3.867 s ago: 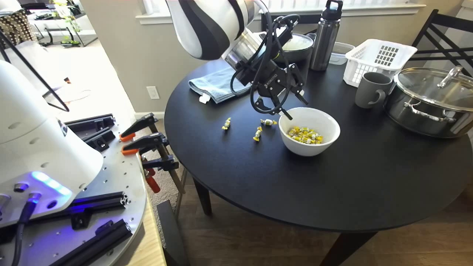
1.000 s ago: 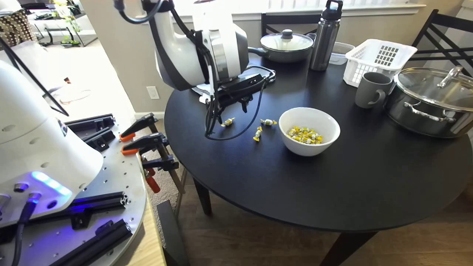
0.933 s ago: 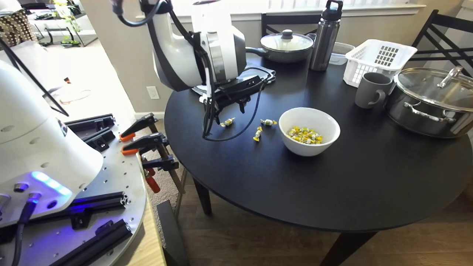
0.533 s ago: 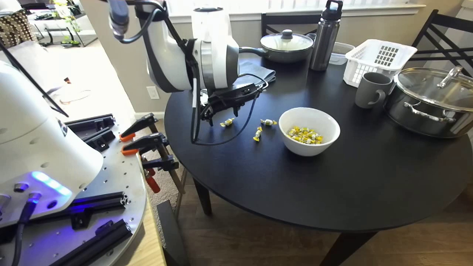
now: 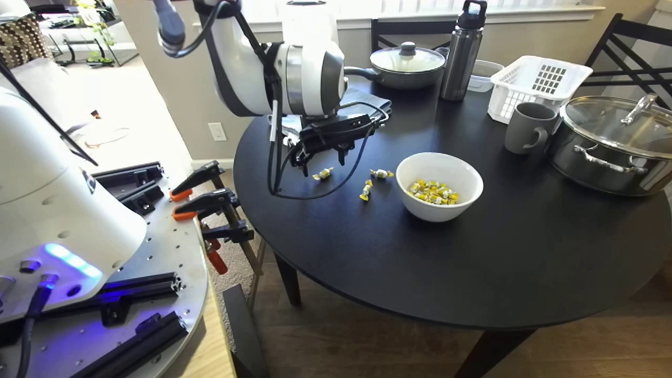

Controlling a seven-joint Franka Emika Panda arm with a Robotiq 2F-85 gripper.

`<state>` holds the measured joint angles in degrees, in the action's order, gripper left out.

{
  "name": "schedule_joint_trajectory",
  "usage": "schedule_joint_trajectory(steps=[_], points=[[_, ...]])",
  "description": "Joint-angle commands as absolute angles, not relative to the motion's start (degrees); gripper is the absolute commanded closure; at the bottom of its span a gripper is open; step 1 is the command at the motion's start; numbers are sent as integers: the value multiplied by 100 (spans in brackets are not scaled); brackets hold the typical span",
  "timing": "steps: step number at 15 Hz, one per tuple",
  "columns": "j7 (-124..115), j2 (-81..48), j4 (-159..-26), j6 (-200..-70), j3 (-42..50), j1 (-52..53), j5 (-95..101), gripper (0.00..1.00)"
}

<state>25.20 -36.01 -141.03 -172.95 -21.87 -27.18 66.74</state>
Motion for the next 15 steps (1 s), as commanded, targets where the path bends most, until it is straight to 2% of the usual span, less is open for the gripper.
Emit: schedule_joint_trajectory(steps=[1,2,8,10,11,12,13,15], points=[[2956,-3485,-14183,-16945,-2577,-3059,6273,26],[3006,-3491,-14166,-16877,-2644,-3114,6221,30],[3087,-3541,-14121,-16626,-2926,-3358,6089,71],[3085,-3582,-14113,-16580,-2965,-3416,6097,78],[3060,-3574,-14117,-16550,-2969,-3425,6103,54],[3052,-3580,-14117,-16527,-2972,-3445,6111,43],[3040,-3577,-14116,-16502,-2975,-3460,6120,42],[3035,-3573,-14120,-16491,-2980,-3487,6127,31]])
